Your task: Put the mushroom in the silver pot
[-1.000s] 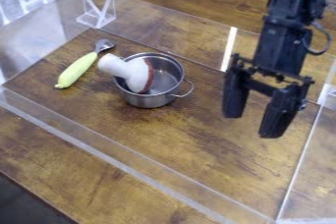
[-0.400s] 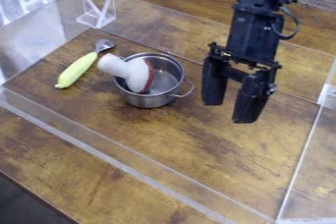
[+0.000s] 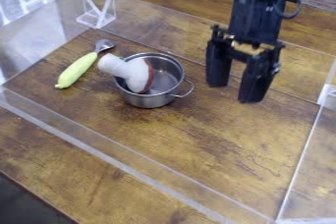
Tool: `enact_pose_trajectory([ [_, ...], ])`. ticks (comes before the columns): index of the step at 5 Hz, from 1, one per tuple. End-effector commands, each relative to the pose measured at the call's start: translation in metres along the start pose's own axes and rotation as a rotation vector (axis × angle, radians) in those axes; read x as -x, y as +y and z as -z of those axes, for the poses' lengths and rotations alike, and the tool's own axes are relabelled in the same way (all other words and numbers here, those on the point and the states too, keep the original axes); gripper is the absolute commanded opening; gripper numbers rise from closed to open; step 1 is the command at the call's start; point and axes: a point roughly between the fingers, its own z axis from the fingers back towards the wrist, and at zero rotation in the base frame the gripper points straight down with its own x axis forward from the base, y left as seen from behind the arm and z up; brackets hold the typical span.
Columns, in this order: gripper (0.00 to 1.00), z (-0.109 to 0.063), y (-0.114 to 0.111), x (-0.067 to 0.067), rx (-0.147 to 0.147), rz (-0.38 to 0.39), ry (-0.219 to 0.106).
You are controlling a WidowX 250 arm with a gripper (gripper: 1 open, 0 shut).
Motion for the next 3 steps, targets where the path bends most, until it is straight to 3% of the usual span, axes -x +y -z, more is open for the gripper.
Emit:
enact_pose_trajectory([
  [1, 1.0, -0.0399, -0.0086, 0.016, -0.021, -0.084, -0.141],
  [2, 1.0, -0.0416, -0.011, 0.0229, -0.011, -0.088, -0.138],
  [3, 1.0, -0.0409, -0.0095, 0.0239, 0.004, -0.159, -0.15],
])
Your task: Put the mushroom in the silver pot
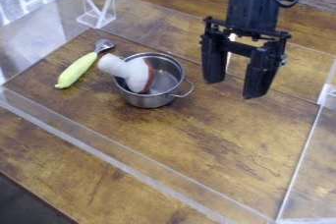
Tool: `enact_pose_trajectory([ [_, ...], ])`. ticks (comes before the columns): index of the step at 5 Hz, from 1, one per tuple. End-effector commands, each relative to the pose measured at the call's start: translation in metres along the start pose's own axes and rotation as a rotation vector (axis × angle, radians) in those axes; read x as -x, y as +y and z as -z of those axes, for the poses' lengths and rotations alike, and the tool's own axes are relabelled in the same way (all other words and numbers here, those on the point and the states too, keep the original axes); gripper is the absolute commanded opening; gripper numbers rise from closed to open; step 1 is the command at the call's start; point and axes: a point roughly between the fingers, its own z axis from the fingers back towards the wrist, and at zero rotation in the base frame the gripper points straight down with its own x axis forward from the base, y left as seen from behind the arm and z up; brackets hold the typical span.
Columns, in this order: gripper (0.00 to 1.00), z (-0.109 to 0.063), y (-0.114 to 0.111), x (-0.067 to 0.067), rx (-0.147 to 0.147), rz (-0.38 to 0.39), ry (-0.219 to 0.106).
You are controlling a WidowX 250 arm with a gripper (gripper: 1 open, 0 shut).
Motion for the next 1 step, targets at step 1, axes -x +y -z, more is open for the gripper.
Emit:
enact_pose_trajectory([
  [1, 1.0, -0.037, 0.0026, 0.0102, 0.002, -0.048, -0.114],
])
